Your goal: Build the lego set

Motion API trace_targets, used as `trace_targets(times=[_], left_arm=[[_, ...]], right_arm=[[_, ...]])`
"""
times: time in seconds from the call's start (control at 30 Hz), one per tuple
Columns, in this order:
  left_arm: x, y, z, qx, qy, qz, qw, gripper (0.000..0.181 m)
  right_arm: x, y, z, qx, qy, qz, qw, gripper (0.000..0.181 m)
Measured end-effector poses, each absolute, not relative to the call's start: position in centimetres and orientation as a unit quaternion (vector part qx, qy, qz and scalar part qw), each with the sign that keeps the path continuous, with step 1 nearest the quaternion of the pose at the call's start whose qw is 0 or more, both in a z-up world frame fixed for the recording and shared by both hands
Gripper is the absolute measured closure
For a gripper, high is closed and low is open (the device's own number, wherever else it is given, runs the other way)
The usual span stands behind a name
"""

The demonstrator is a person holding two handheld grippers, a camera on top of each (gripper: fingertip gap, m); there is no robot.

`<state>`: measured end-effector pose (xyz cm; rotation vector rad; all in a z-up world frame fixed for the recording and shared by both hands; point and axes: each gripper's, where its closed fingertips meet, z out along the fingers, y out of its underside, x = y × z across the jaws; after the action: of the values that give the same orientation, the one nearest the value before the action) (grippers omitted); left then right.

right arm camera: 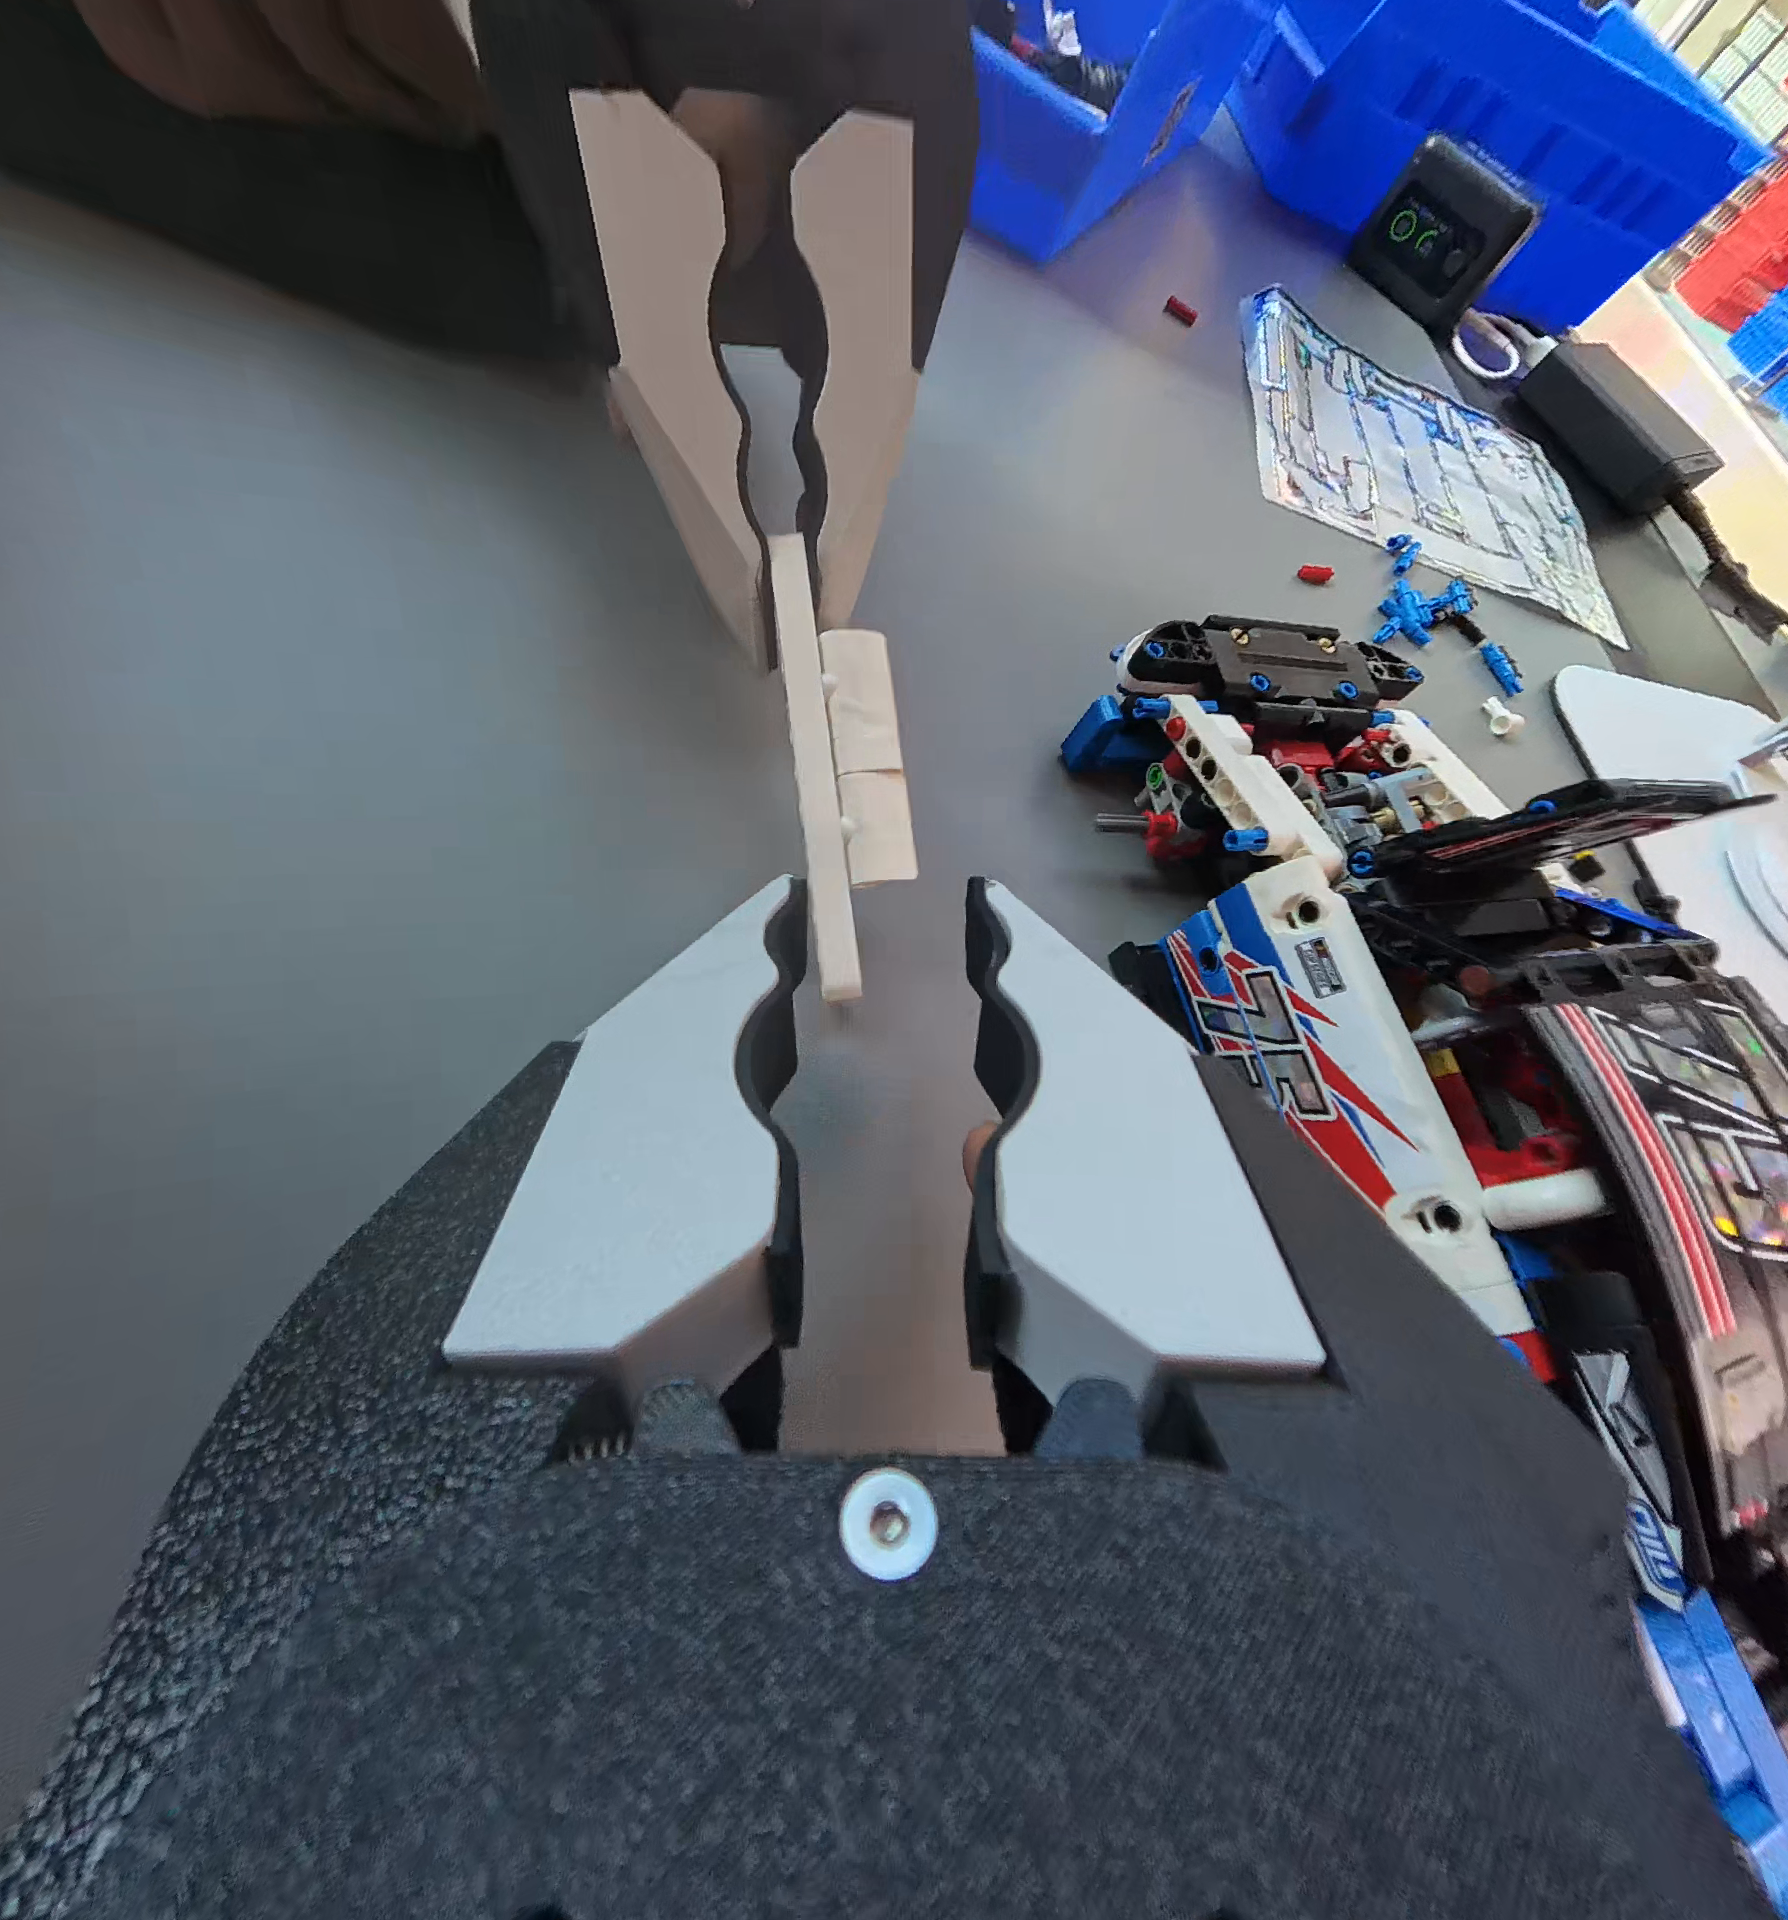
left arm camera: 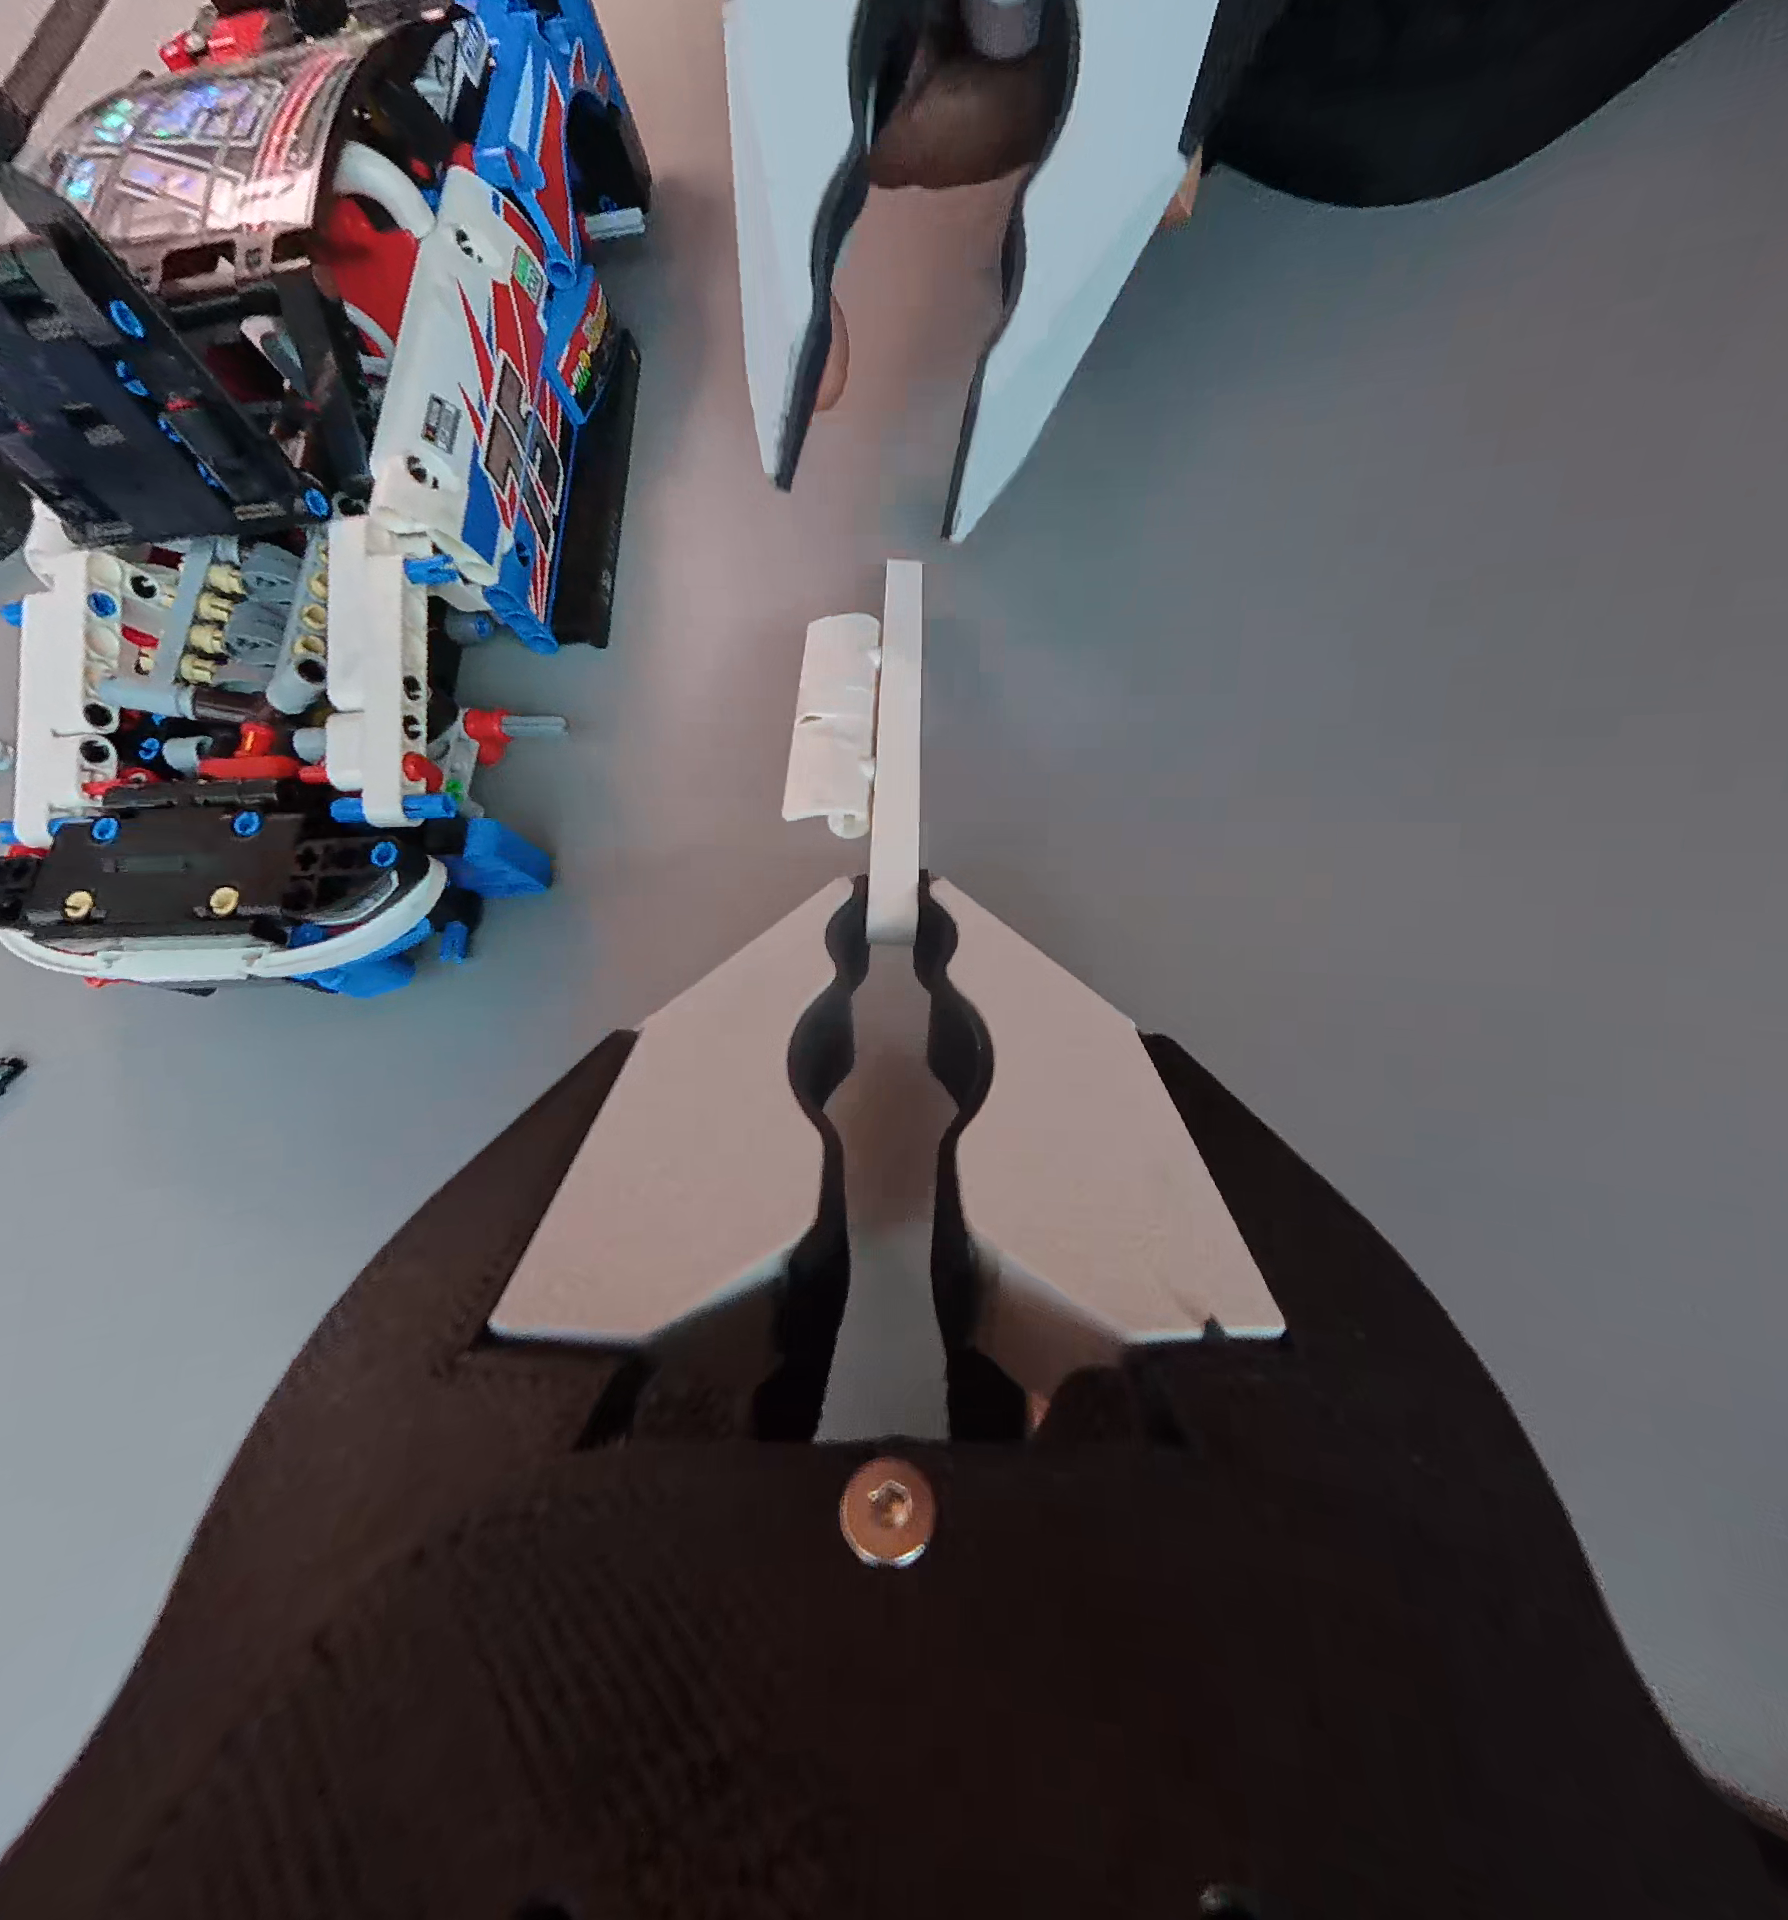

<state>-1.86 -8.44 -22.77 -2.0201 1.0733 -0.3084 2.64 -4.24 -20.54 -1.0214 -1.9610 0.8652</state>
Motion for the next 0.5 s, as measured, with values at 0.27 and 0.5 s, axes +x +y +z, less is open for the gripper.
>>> trace_targets(times=[0.27,0.5], left_arm=[[-2.6,-9.3,-23.9,-0.817,0.423,-0.135,0.368,0.163],[-3.9,-6.8,-18.8,-0.786,0.321,-0.189,0.494,0.152]], right_arm=[[1.9,-1.4,-15.5,-0.427,-0.67,0.401,0.455,0.16],[0.7,13.3,-4.4,-0.475,-0.47,0.362,0.65,0.181]])
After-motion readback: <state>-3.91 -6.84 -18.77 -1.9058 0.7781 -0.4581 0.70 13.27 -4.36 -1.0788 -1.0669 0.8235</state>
